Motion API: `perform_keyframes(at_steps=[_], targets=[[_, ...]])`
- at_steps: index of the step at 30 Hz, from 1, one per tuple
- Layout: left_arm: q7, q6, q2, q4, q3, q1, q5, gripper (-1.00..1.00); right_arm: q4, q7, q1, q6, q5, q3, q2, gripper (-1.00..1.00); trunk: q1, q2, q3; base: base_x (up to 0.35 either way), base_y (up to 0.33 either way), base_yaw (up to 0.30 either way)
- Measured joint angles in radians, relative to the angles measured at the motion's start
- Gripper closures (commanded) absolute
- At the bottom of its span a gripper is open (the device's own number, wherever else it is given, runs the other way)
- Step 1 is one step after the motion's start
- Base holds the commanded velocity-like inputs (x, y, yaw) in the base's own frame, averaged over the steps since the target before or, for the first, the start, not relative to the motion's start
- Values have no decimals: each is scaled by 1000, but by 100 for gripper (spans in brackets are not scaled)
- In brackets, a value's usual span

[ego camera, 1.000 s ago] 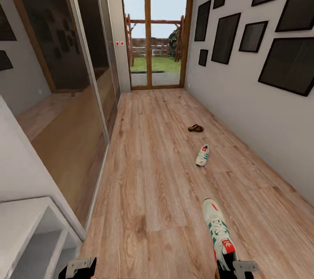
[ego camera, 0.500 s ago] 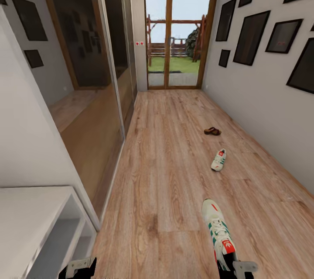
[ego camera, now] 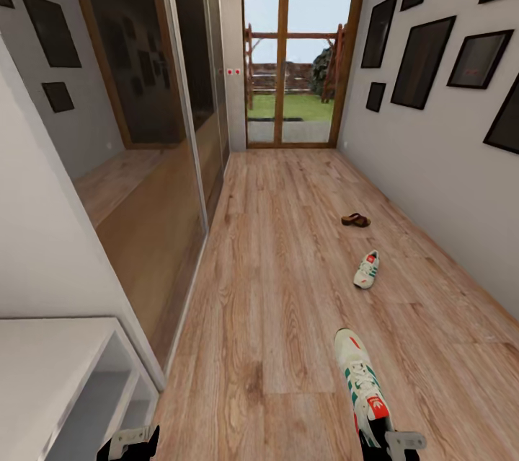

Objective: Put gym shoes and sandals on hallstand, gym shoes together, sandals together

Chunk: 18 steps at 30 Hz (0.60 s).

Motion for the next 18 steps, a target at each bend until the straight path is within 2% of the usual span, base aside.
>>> perform_keyframes(at_steps=[7, 18], targets=[[0, 0, 0, 0, 0, 0, 0, -100, 0, 0, 0, 0, 0, 0, 0, 100, 0, 0, 0, 49, 0, 0], [0, 0, 0, 0, 0, 0, 0, -100, 0, 0, 0, 1, 0, 0, -1, 100, 0, 0, 0, 242, 0, 0]])
